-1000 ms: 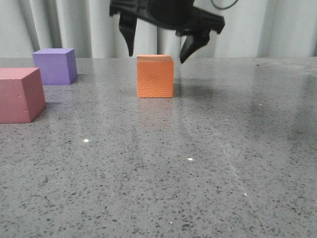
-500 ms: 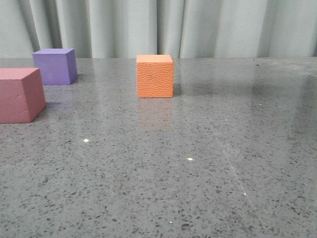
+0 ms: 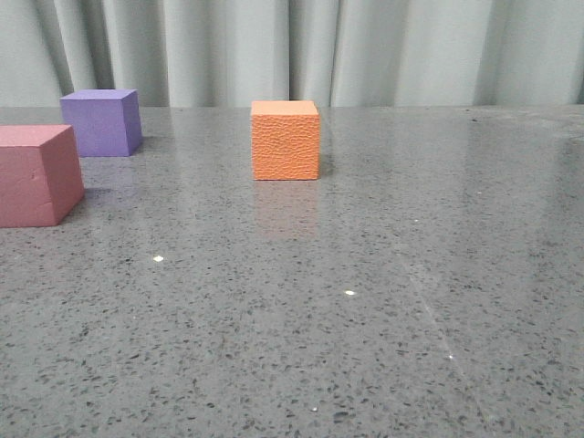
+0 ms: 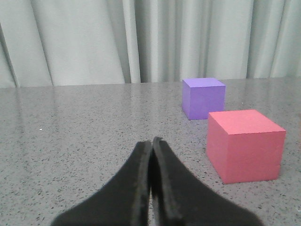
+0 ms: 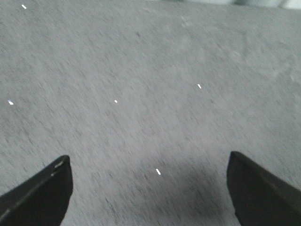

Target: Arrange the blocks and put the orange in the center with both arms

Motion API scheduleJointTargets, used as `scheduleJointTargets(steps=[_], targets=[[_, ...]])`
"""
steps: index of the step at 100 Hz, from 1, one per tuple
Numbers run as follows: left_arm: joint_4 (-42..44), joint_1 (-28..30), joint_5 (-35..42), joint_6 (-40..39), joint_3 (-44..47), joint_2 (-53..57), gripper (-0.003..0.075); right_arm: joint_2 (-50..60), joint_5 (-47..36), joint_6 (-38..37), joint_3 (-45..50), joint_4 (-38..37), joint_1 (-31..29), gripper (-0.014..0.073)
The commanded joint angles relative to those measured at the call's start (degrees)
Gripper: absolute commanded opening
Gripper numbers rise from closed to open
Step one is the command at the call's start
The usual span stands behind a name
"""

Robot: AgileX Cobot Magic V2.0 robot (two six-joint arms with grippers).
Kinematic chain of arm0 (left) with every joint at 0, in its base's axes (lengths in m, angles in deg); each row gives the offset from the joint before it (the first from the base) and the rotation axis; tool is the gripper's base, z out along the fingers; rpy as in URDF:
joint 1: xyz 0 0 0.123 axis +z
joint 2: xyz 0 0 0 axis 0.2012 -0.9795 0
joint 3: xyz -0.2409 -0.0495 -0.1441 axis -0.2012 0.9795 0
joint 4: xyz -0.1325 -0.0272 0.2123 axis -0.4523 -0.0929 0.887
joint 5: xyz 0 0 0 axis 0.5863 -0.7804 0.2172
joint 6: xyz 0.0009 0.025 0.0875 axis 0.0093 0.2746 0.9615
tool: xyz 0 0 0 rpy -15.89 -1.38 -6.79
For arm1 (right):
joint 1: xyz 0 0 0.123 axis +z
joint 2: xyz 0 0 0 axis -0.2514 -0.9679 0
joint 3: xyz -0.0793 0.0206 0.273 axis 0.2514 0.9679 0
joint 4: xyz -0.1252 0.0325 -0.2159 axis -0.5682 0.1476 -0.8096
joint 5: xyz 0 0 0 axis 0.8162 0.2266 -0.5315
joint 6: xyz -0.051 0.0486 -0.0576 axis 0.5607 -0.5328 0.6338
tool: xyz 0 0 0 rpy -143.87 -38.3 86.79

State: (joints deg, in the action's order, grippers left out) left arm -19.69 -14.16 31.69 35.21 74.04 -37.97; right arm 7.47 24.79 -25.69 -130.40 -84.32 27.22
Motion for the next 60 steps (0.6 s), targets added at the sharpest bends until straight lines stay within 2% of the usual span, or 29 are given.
scheduleJointTargets(steps=[1, 10, 17, 22, 23, 26, 34, 39, 60], targets=[[-0.43, 0.23, 4.73, -0.13, 3.16, 1.96, -0.0012, 6.82, -2.93, 1.1, 4.27, -1.83, -1.37, 0.0654], [-0.43, 0.23, 4.73, -0.13, 3.16, 1.96, -0.0012, 11.45, -2.87, 1.1, 9.64, -1.88, -1.52, 0.0616], [-0.43, 0.23, 4.73, -0.13, 3.16, 1.96, -0.0012, 15.19, -2.27, 1.05, 12.92, -1.88, -1.52, 0.0514], [-0.43, 0.23, 4.73, -0.13, 3.16, 1.96, -0.0012, 17.83, -1.6, 1.05, 14.73, -1.88, -1.52, 0.0405], [-0.43, 0.23, 4.73, -0.13, 3.16, 1.96, -0.0011, 18.46, -1.31, 1.05, 15.17, -1.88, -1.52, 0.0349], [-0.43, 0.23, 4.73, -0.13, 3.16, 1.96, -0.0012, 19.37, -0.83, 1.05, 15.94, -1.88, -1.52, 0.0289], [-0.43, 0.23, 4.73, -0.13, 3.16, 1.96, -0.0012, 22.37, 1.69, 1.05, 17.18, -1.88, -1.52, 0.0039], [-0.43, 0.23, 4.73, -0.13, 3.16, 1.96, -0.0011, 23.69, 3.36, 1.05, 17.29, -1.88, -1.52, -0.0074], [-0.43, 0.23, 4.73, -0.13, 3.16, 1.96, -0.0012, 26.04, 7.96, 1.05, 17.29, -1.88, -1.52, -0.0067]])
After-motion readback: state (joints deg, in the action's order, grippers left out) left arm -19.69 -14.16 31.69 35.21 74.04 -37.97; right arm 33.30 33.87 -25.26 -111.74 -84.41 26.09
